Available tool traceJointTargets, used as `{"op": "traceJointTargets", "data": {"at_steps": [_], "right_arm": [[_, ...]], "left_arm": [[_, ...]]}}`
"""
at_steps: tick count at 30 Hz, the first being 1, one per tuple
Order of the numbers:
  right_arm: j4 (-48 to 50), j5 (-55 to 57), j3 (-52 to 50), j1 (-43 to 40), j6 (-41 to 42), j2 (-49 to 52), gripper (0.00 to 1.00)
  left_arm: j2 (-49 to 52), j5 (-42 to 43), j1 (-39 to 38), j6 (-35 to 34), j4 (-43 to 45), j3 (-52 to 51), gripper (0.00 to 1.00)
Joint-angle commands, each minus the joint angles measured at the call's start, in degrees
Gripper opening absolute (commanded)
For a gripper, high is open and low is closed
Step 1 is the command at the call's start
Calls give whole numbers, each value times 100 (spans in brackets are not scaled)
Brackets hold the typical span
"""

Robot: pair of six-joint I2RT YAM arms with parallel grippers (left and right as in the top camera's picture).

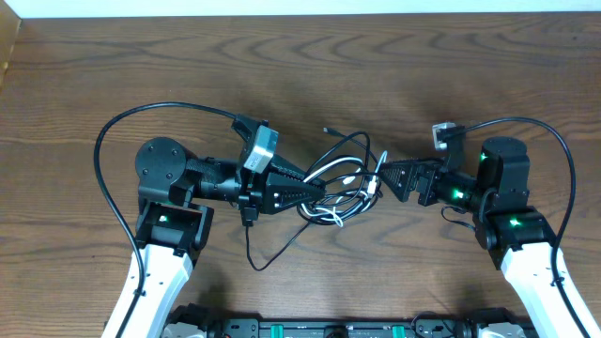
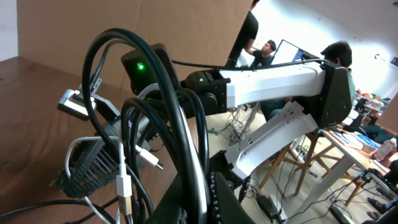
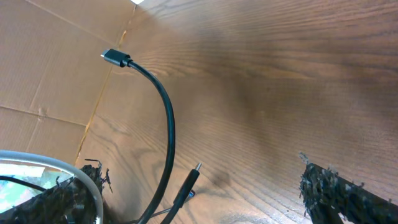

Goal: Untangle cables

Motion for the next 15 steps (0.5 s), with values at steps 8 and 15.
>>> {"op": "traceJointTargets", "data": {"at_steps": [8,15], "right_arm": [[-321,-61,28,170,-2,-24,99],[-1115,-59,26,234,-2,-24,99]], "left_arm": [[-83,87,15,33,46,140,7],[-83,85,15,37,48,140,8]]}}
